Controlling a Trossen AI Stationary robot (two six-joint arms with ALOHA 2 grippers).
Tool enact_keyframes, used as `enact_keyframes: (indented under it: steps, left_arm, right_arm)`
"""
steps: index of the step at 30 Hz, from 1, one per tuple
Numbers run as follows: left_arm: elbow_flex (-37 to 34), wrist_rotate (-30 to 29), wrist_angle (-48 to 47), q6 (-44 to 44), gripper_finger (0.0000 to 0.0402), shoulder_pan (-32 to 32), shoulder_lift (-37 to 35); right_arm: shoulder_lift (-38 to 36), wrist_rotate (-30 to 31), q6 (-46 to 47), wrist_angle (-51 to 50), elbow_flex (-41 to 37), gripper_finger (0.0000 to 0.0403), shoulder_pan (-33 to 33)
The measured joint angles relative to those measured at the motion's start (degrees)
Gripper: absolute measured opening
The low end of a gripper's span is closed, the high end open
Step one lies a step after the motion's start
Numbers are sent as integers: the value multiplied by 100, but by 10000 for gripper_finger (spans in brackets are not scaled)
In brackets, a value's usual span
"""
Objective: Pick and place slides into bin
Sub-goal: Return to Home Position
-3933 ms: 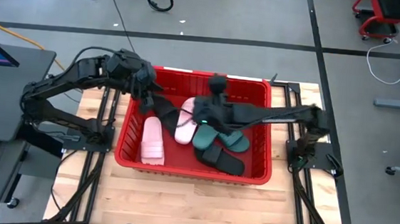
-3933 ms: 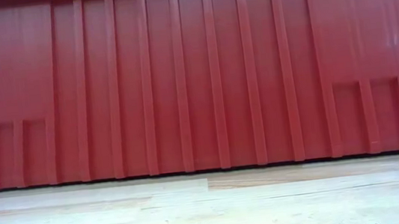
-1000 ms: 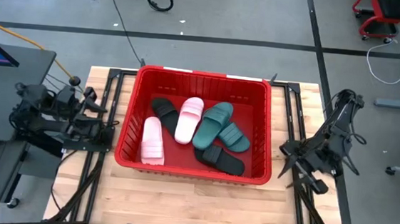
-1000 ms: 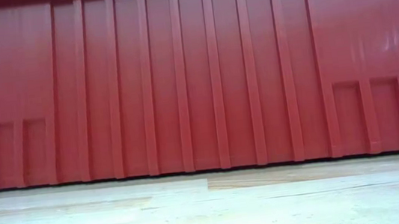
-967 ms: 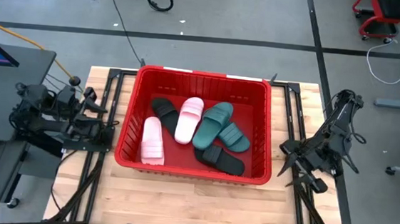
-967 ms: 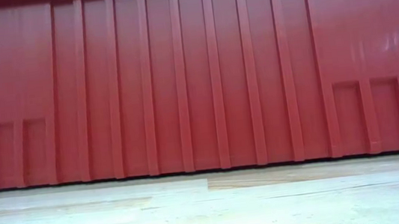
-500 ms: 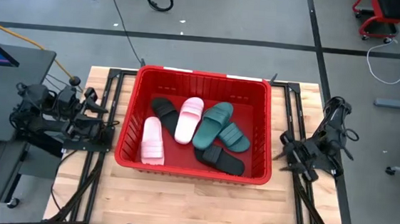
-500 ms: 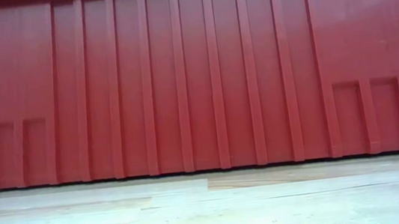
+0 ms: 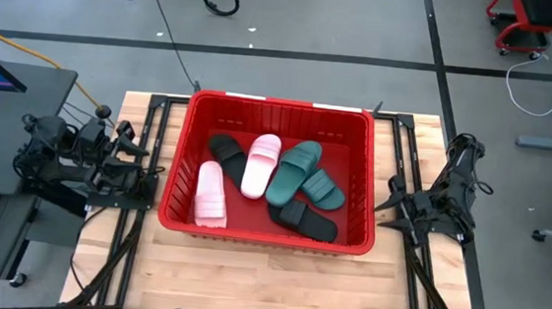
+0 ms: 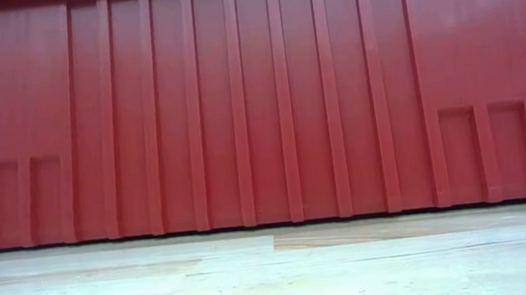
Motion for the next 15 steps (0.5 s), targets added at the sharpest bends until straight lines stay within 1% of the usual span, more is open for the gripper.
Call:
enact_keyframes:
  steps: [4,9,15]
  left_arm:
    - [0,2,-5,-44,181,-2,0]
    - [0,6,-3,-127,177,0,0]
    - [0,17,-3,-111,181,0,4]
  right_arm:
    - [0,-40,4,201,-206,185,2]
    - [-4,-143,-17,747,-545,185,4]
    - [-4,-331,-346,1419,-888,185,2]
